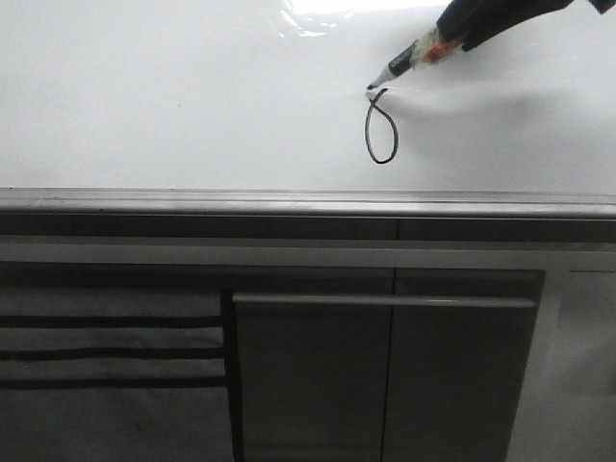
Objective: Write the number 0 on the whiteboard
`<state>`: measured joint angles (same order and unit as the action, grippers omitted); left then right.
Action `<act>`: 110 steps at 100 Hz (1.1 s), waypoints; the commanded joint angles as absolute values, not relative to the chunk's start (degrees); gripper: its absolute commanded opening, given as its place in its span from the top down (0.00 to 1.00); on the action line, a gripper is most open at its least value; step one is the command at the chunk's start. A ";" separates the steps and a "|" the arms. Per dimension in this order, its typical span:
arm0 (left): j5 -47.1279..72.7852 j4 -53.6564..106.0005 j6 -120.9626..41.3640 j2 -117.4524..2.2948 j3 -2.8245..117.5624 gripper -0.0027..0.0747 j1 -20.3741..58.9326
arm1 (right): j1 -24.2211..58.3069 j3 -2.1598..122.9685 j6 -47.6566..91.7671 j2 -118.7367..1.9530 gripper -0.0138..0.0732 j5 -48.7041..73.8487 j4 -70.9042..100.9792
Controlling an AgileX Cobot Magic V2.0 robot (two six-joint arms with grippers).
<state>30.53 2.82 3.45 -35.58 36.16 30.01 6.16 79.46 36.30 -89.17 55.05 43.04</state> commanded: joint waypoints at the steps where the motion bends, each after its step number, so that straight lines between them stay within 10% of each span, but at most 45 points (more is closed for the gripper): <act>1: 26.76 2.78 3.14 -35.70 37.62 0.32 29.64 | 6.64 81.08 39.19 -82.89 0.87 54.62 45.11; 60: 43.98 17.98 -33.07 -51.34 49.46 0.32 43.69 | 19.95 66.34 79.09 -63.46 0.87 70.63 45.11; 110: 41.17 16.09 -36.81 -70.39 64.52 0.32 52.89 | 21.43 66.34 81.89 -63.46 0.87 71.05 45.34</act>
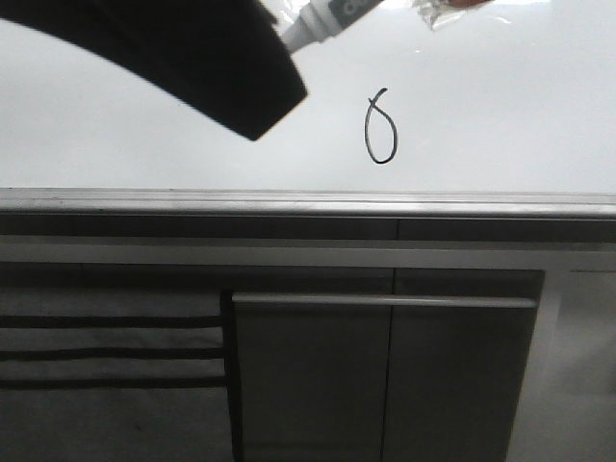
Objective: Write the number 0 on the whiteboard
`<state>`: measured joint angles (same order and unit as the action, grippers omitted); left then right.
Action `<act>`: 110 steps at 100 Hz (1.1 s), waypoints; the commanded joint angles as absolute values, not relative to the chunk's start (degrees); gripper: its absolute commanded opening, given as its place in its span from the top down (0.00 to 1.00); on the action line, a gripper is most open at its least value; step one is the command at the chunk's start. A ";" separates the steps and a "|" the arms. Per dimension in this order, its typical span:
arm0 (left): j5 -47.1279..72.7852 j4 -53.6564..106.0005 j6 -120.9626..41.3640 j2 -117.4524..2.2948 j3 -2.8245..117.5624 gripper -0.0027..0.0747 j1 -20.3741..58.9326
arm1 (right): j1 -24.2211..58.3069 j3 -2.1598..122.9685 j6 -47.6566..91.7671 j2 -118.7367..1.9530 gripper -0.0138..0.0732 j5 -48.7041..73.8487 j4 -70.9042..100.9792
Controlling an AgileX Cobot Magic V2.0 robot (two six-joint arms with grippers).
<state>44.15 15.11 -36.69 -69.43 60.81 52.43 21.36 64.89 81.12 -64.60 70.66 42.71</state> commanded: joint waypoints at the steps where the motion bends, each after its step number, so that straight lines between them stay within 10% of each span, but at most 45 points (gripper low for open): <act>1: 41.17 16.09 -36.81 -70.70 64.77 0.32 52.89 | 21.43 66.34 81.89 -63.46 0.87 71.16 45.34; 50: 39.24 16.46 -36.81 -73.37 66.63 0.75 52.89 | 21.43 66.34 81.78 -63.46 0.86 70.81 45.34; 79: 38.54 16.70 -36.69 -73.37 66.63 0.89 52.89 | 20.74 66.78 79.65 -63.46 0.48 69.24 44.35; 110: 27.52 16.70 -29.28 -73.37 62.70 0.94 47.90 | 6.52 68.74 66.71 -56.25 0.47 63.93 39.34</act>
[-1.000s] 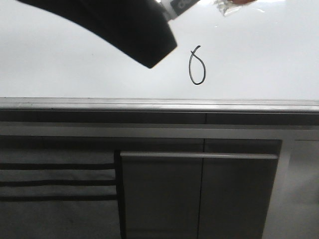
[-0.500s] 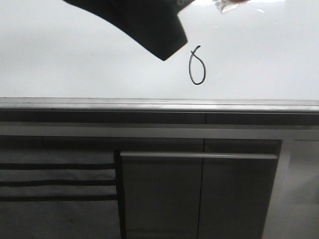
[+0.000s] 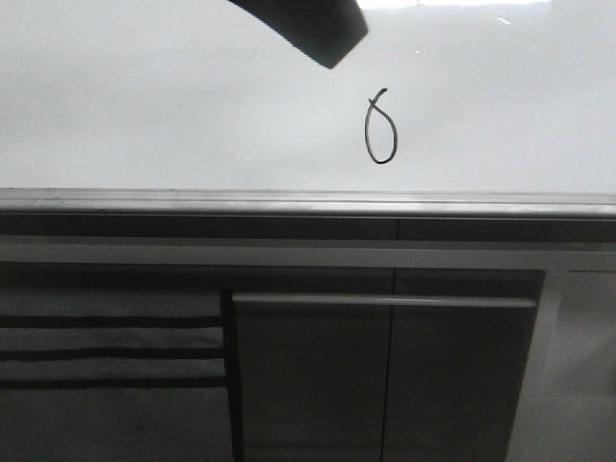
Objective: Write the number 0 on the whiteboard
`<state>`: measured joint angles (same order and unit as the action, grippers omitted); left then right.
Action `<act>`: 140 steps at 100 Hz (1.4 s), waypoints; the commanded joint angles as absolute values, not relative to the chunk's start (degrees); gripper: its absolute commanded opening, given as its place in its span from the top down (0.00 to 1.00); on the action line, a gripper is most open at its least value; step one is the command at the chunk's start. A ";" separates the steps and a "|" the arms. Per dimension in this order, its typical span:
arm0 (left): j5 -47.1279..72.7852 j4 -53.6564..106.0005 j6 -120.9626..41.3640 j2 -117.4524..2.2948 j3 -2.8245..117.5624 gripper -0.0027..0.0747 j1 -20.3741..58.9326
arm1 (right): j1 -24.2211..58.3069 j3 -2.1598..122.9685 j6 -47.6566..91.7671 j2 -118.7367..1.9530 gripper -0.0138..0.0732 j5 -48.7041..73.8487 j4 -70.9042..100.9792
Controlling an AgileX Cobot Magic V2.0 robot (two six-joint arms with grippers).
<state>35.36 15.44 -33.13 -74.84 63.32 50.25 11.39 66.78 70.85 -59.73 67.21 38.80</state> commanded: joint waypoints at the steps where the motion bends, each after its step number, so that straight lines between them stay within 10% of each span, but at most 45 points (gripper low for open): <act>1: 26.50 16.70 -29.05 -73.27 62.40 0.94 47.66 | 6.11 68.74 66.38 -55.82 0.47 63.93 39.20; 64: -27.93 30.46 -26.98 -78.88 40.54 0.94 31.97 | -1.82 55.94 63.24 -50.24 0.47 57.81 39.83; 140: -11.26 31.15 -27.68 -87.02 50.46 0.73 24.39 | -1.82 55.94 63.24 -50.24 0.47 57.41 40.10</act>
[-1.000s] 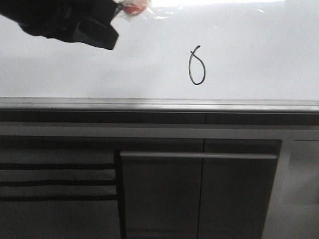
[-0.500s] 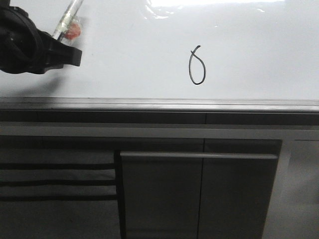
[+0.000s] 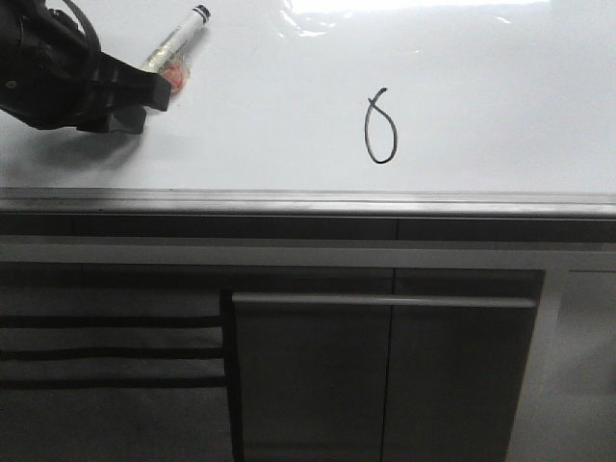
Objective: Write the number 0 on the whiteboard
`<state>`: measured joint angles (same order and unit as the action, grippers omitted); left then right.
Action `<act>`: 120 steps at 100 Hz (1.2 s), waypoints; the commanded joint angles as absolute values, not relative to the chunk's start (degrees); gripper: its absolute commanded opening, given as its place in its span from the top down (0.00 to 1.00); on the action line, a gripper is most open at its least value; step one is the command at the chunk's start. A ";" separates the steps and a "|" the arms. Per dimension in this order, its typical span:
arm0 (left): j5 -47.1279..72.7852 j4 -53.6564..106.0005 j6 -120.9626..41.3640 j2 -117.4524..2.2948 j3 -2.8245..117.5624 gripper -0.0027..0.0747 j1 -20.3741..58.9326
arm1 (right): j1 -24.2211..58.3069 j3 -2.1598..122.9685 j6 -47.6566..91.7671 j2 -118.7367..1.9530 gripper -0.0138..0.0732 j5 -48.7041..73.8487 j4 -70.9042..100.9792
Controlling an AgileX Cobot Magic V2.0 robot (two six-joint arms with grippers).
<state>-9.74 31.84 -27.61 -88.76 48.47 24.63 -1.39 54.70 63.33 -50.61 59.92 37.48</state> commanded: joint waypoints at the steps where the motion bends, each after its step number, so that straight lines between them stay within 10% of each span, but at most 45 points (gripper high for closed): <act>1: -10.99 30.84 -27.68 -87.02 50.46 0.73 24.39 | -1.82 55.94 63.24 -50.24 0.47 57.41 40.10; 21: -8.67 29.96 -27.68 -87.02 50.46 0.70 24.39 | -1.82 55.94 63.24 -50.24 0.47 57.41 40.10; 45: -4.04 28.84 -27.78 -85.69 50.46 0.31 23.08 | -1.82 56.60 62.22 -49.61 0.47 57.29 38.74; 89: 46.60 15.94 -18.01 -60.99 57.18 0.33 13.72 | -1.82 56.25 7.86 -43.70 0.51 61.95 -0.34; 120: 22.06 10.75 -10.75 -32.75 40.79 0.54 12.36 | -1.71 32.97 9.13 -22.64 0.80 22.41 9.83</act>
<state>33.81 10.83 -11.69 -39.29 43.61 12.50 -1.50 36.32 7.41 -27.19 36.88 8.67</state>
